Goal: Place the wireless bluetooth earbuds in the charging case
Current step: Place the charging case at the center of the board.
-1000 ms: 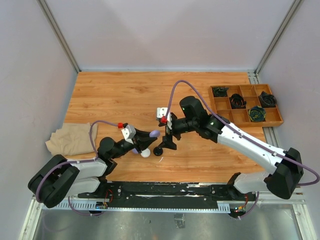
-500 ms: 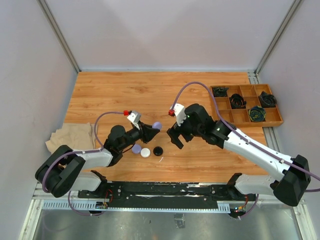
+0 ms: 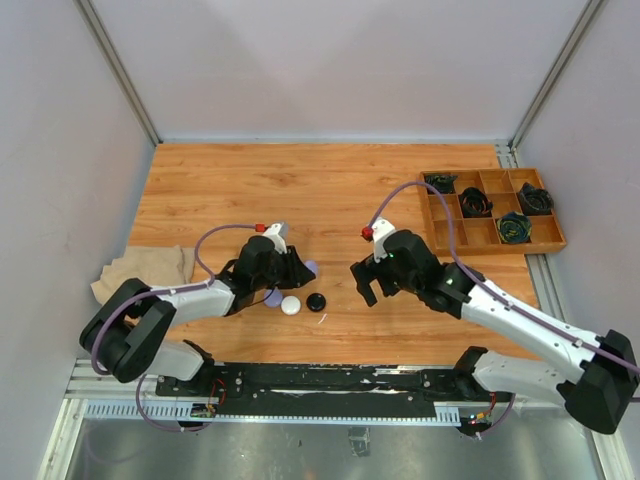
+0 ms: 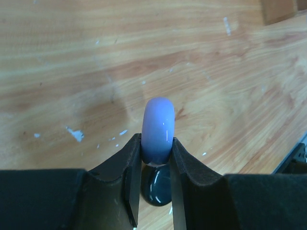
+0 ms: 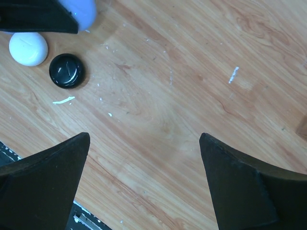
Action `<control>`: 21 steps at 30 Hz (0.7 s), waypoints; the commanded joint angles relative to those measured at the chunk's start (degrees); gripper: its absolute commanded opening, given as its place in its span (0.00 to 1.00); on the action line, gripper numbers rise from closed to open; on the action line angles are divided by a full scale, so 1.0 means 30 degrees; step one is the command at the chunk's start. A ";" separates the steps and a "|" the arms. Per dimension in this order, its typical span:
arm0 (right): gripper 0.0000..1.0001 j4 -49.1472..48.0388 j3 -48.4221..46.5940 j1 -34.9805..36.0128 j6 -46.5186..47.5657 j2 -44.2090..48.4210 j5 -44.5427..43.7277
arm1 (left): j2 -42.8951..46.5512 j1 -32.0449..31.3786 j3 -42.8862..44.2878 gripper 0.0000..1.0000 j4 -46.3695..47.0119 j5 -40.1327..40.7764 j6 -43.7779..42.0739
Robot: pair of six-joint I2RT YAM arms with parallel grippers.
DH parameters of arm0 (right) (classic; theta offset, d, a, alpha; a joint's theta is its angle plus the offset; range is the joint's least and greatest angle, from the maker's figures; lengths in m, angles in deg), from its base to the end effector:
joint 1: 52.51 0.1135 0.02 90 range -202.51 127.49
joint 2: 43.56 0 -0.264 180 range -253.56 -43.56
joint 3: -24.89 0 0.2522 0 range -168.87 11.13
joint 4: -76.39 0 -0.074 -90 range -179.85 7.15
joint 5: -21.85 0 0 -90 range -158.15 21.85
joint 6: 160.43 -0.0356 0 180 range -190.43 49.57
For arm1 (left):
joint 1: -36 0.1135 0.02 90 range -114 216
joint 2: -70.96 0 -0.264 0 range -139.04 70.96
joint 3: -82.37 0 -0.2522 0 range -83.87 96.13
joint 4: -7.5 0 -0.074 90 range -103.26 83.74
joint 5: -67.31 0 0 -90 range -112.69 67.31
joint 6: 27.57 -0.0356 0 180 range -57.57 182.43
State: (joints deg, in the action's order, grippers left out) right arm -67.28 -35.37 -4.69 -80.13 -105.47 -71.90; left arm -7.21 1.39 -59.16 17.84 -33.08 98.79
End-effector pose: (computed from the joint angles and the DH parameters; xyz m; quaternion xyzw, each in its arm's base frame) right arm 0.1589 0.1719 0.2717 -0.2798 0.8537 0.1851 0.3984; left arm 0.2062 -0.1501 0.1573 0.0326 0.8603 -0.3555 0.3640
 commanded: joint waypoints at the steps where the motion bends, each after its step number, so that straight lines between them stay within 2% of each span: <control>1: 0.99 -0.1768 0.1353 -0.0219 -0.0552 0.2176 -0.2123 | -0.0678 0.0052 0.0928 0.09 -0.2394 0.0263 0.1068; 8: 0.99 -0.1870 0.2413 -0.0229 -0.0756 0.3894 -0.4166 | -0.2031 0.0052 0.1570 0.22 -0.3709 0.0169 0.1016; 15: 0.98 -0.0828 0.2053 -0.0234 -0.1600 0.3979 -0.6138 | -0.1929 0.0052 0.2171 0.55 -0.5060 0.0867 0.0475; 17: 0.98 -0.0416 0.1922 -0.0234 -0.1822 0.4115 -0.6714 | -0.1554 0.0078 0.2199 0.63 -0.5414 0.1150 0.0409; 21: 0.98 0.0529 0.1683 -0.0324 -0.2060 0.4545 -0.8023 | -0.0161 0.0233 0.2098 0.71 -0.6044 0.1591 0.0427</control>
State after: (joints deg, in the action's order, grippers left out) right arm -69.60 -28.75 -4.69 -84.04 -93.58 -89.30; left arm -11.51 1.46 -53.06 3.94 -30.98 100.93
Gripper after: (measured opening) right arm 0.984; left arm 0.683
